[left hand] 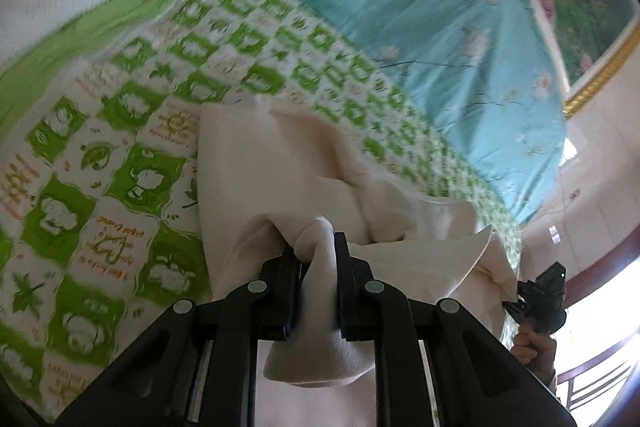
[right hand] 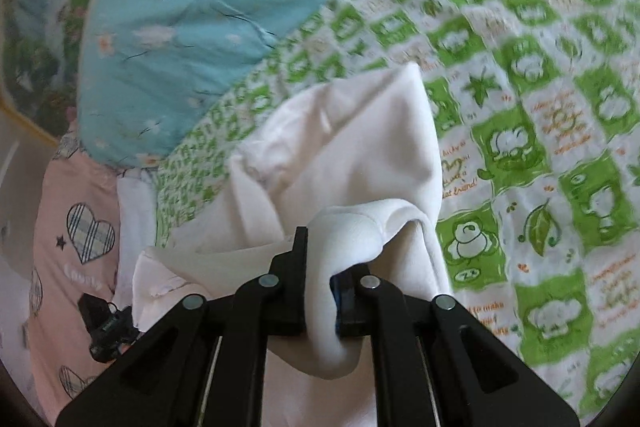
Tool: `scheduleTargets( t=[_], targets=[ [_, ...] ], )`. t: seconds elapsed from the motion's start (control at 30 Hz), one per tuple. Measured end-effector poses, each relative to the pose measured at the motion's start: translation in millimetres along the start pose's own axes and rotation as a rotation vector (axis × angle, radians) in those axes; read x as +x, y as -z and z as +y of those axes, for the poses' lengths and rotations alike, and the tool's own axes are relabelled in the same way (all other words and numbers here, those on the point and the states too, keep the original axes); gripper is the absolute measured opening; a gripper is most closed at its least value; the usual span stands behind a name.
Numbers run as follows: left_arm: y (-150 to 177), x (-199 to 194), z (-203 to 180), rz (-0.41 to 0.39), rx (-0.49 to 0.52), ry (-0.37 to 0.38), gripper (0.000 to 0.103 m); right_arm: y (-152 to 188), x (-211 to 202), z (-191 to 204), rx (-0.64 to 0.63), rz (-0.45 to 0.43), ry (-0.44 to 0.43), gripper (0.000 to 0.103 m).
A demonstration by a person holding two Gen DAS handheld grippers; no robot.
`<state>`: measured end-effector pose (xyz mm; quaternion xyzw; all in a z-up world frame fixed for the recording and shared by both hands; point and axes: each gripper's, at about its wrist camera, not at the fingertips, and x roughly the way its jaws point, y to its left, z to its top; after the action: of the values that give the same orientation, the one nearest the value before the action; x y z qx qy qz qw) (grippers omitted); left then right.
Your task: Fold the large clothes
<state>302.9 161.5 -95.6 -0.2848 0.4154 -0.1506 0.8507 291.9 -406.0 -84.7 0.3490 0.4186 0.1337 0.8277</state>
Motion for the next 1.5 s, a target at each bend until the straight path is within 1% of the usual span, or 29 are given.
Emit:
scheduleTargets(
  t=[0.07, 0.1, 0.13, 0.17, 0.2, 0.23, 0.27, 0.33, 0.4, 0.43, 0.47, 0.53, 0.63, 0.67, 0.73, 0.8, 0.83, 0.9, 0.93, 0.97, 1.0, 1.03, 1.1, 1.13, 1.17, 1.27, 1.33, 1.43, 1.5],
  targets=[
    [-0.3, 5.1, 6.5, 0.019, -0.038, 0.013, 0.022, -2.2, 6.6, -7.6, 0.035, 0.011, -0.008, 0.017],
    [1.8, 1.3, 7.1, 0.011, -0.046, 0.026, 0.028, -2.7, 7.6, -10.6, 0.053, 0.015, -0.015, 0.019],
    [5.1, -4.7, 5.5, 0.001, -0.042, 0.032, 0.032, -2.2, 5.5, -12.3, 0.068, 0.013, -0.024, 0.026],
    [9.1, -10.7, 2.9, -0.006, -0.031, 0.028, 0.041, -1.0, 1.0, -12.5, 0.074, 0.002, -0.031, 0.031],
    [13.5, -17.1, -0.6, -0.011, -0.018, 0.024, 0.046, 1.0, -8.5, -12.8, 0.077, -0.026, -0.038, 0.044],
    [22.1, -26.3, -7.8, -0.020, 0.008, 0.021, 0.048, 3.3, -18.2, -12.4, 0.074, -0.055, -0.043, 0.054],
    [29.1, -31.7, -13.9, -0.019, 0.030, 0.025, 0.048, 5.9, -28.0, -11.3, 0.065, -0.087, -0.044, 0.057],
    [46.9, -39.7, -29.9, -0.003, 0.084, 0.045, 0.048, 12.6, -45.4, -4.2, 0.023, -0.131, -0.048, 0.057],
    [68.2, -35.1, -49.5, 0.055, 0.145, 0.083, 0.048, 23.7, -50.4, 8.9, -0.055, -0.125, -0.073, 0.056],
    [81.5, -24.2, -63.3, 0.115, 0.190, 0.100, 0.048, 31.0, -47.0, 18.7, -0.115, -0.091, -0.085, 0.055],
    [89.2, -16.0, -72.2, 0.150, 0.224, 0.103, 0.048, 39.8, -39.5, 30.0, -0.197, -0.047, -0.085, 0.054],
    [102.4, 4.9, -91.1, 0.216, 0.306, 0.089, 0.048, 62.8, -15.4, 57.0, -0.378, 0.072, -0.040, 0.050],
    [100.3, 33.6, -100.3, 0.268, 0.355, 0.046, 0.048, 84.0, 18.0, 82.2, -0.566, 0.197, 0.046, 0.043],
    [92.8, 43.2, -99.7, 0.275, 0.351, 0.045, 0.045, 86.1, 29.6, 87.9, -0.610, 0.223, 0.084, 0.043],
    [71.2, 55.6, -98.6, 0.262, 0.337, 0.042, 0.043, 81.5, 45.2, 92.1, -0.647, 0.234, 0.124, 0.043],
    [49.7, 62.1, -97.8, 0.228, 0.339, -0.003, 0.039, 66.5, 57.9, 92.7, -0.644, 0.214, 0.148, 0.043],
    [32.9, 65.5, -94.0, 0.204, 0.324, -0.006, 0.039, 53.8, 63.9, 90.8, -0.626, 0.184, 0.173, 0.043],
    [6.5, 66.9, -85.6, 0.146, 0.287, -0.029, 0.039, 29.6, 69.5, 86.4, -0.568, 0.132, 0.213, 0.043],
    [-1.7, 67.5, -82.0, 0.128, 0.274, -0.040, 0.039, 14.3, 72.8, 81.6, -0.519, 0.105, 0.204, 0.043],
    [-14.1, 66.7, -76.3, 0.093, 0.255, -0.070, 0.040, 0.0, 74.1, 77.2, -0.474, 0.066, 0.200, 0.043],
    [-26.4, 64.5, -69.0, 0.048, 0.238, -0.125, 0.046, -8.0, 73.8, 74.7, -0.455, 0.033, 0.215, 0.043],
    [-35.1, 63.9, -62.6, 0.015, 0.225, -0.171, 0.049, -18.8, 74.1, 71.6, -0.435, -0.012, 0.248, 0.043],
    [-45.9, 62.4, -46.9, -0.018, 0.190, -0.220, 0.049, -36.0, 72.8, 57.5, -0.356, -0.074, 0.288, 0.043],
    [-48.8, 60.5, -32.3, -0.019, 0.147, -0.226, 0.049, -41.1, 73.2, 50.9, -0.318, -0.078, 0.286, 0.043],
    [-48.6, 57.6, -23.6, -0.016, 0.116, -0.212, 0.048, -43.5, 72.4, 44.9, -0.280, -0.077, 0.270, 0.043],
    [-38.4, 37.6, -11.0, -0.032, 0.059, -0.165, 0.048, -35.1, 58.5, 43.7, -0.258, -0.090, 0.239, 0.043],
    [-26.1, 22.0, -13.2, -0.045, 0.059, -0.161, 0.049, -20.1, 42.2, 47.6, -0.269, -0.095, 0.193, 0.043],
    [3.0, -9.9, -20.7, -0.053, 0.043, -0.099, 0.052, 3.8, 25.8, 57.4, -0.297, -0.087, 0.145, 0.043],
    [17.8, -20.2, -27.7, -0.056, 0.043, -0.072, 0.054, 24.3, 17.1, 61.3, -0.306, -0.078, 0.117, 0.043]
  ],
)
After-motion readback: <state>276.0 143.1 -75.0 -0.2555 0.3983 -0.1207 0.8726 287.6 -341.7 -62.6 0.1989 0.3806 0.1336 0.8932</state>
